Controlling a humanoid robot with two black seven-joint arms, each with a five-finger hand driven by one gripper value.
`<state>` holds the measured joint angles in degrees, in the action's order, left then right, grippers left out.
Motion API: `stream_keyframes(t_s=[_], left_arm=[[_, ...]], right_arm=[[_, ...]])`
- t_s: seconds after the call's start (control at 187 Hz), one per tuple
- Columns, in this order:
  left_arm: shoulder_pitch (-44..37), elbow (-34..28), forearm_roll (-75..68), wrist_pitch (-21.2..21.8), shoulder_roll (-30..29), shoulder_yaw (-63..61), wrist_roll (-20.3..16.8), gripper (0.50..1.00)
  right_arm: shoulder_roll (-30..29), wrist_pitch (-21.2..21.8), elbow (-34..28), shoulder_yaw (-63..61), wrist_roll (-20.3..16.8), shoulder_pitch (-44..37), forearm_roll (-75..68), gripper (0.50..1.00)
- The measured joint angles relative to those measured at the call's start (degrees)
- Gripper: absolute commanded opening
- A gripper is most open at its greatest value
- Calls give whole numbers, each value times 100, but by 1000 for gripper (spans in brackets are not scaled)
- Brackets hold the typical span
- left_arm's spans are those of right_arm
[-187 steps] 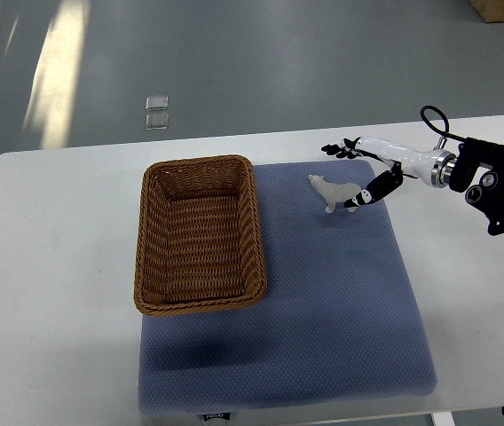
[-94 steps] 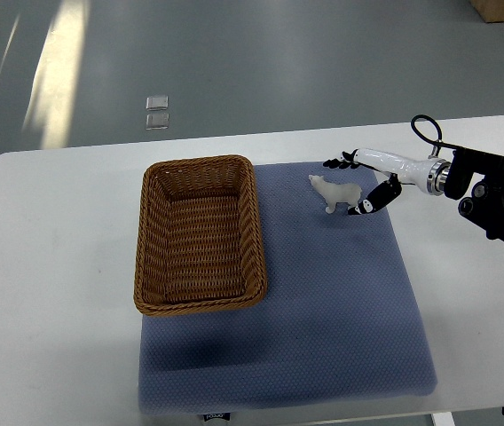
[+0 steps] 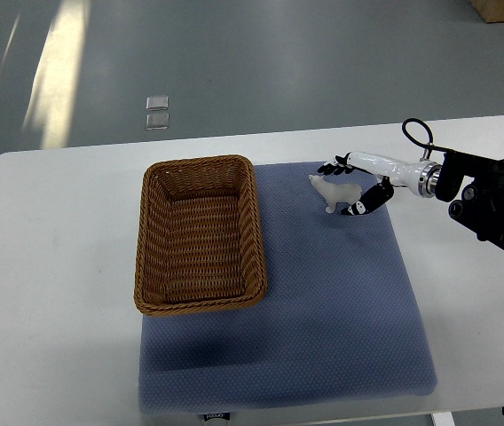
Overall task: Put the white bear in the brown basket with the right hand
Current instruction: 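Close the right hand fingers around the white polar bear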
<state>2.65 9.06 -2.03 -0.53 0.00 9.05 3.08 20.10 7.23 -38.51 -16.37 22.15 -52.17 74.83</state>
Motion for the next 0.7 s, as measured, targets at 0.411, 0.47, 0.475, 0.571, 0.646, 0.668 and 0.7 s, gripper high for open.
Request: stream_keyframes(t_s=[0.411, 0.47, 0.475, 0.571, 0.646, 0.668, 0.7], left_arm=[[41, -1, 0, 0, 0, 0, 0, 1000], [42, -1, 0, 0, 0, 0, 0, 1000], [42, -1, 0, 0, 0, 0, 0, 1000], [42, -1, 0, 0, 0, 0, 0, 1000], [43, -1, 0, 0, 0, 0, -2, 1000], [43, -1, 0, 0, 0, 0, -2, 1000], [43, -1, 0, 0, 0, 0, -2, 1000]], right_arm=[[-67, -81, 106, 124, -1, -72, 60, 725], [-67, -87, 107, 125, -1, -73, 102, 709], [-67, -87, 107, 125, -1, -73, 107, 709], [-64, -90, 109, 125, -1, -73, 169, 688], [-64, -118, 111, 125, -1, -74, 192, 658], [-64, -135, 112, 125, -1, -74, 194, 650], [-64, -162, 114, 125, -1, -74, 196, 635]])
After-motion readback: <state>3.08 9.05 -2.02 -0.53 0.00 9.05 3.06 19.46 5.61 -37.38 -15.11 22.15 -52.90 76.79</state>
